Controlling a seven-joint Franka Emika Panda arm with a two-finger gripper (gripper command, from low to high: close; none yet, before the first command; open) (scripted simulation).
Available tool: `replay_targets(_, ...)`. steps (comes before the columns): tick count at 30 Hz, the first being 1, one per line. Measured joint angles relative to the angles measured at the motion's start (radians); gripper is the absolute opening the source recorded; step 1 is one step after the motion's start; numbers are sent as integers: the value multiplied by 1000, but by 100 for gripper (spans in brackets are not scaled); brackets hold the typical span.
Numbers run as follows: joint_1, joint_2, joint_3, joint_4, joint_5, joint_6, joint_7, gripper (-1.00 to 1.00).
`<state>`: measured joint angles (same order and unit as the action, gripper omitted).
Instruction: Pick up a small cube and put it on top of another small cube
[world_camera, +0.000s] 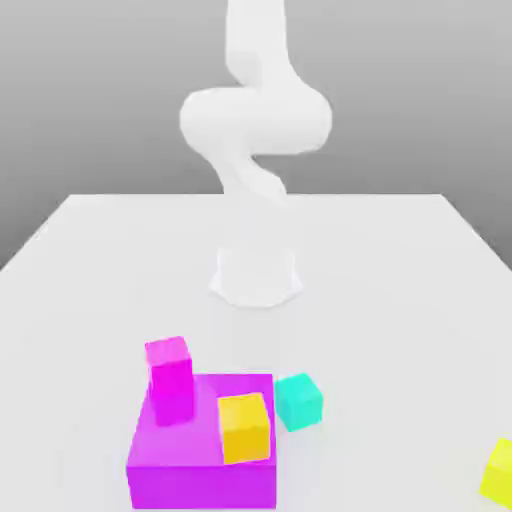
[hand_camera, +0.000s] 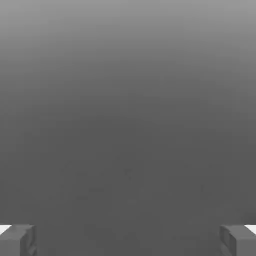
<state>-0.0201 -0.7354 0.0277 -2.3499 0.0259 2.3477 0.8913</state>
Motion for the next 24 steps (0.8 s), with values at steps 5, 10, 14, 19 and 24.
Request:
replay_targets(5,-34,131,61,-102,43,97,194,0)
replay_targets(10,-67,258,130,-201,77,191,389,0)
replay_targets(14,-93,359,188,-280,95,267,551,0)
replay_targets(19,-125,487,261,-379,101,362,766,0)
replay_targets(24,-162,618,329,-478,72,459,1006,0)
